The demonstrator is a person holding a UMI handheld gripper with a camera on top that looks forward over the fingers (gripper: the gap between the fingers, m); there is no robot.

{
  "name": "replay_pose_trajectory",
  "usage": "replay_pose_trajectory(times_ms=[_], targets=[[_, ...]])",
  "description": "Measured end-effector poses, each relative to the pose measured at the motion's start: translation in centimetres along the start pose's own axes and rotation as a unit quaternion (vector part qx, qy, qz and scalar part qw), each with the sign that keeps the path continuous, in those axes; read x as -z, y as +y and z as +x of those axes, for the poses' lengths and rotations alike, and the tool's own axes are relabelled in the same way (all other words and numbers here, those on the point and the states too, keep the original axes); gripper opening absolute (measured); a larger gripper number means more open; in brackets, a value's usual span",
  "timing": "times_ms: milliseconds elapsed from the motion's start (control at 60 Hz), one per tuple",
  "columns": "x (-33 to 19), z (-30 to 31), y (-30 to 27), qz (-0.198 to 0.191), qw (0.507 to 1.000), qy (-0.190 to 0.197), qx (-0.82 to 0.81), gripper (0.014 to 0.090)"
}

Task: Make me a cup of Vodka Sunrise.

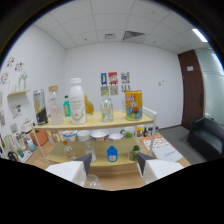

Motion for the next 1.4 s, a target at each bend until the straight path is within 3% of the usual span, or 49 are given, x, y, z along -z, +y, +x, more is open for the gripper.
replay_pose_trajectory(times_ms=[183, 450, 517, 600, 700, 933, 1167, 1267, 1400], targets=[[-5.7, 4.8, -8.5, 0.053, 0.999, -0.002, 0.013, 0.0853], [-13.4, 6.3, -11.9, 0.050, 0.998, -0.020, 0.011, 0.0805], [-14.4, 6.2, -12.2, 0.050, 0.998, -0.027, 0.012, 0.0722], [-14.7, 5.9, -12.7, 0.056, 0.998, -0.034, 0.010, 0.0545], [-15.0, 6.0, -12.6, 0.051, 0.998, -0.027, 0.017, 0.0536], [-13.2, 5.7, -13.5, 0.057, 0.997, -0.018, 0.044, 0.0511], [-5.4, 4.5, -14.3, 0.085, 0.996, -0.017, 0.007, 0.0510], [-2.9, 3.2, -10.7, 0.070, 0.997, -0.018, -0.006, 0.0510], [-2.8, 1.3, -2.5, 0.013, 1.000, -0.014, -0.022, 0.0508]])
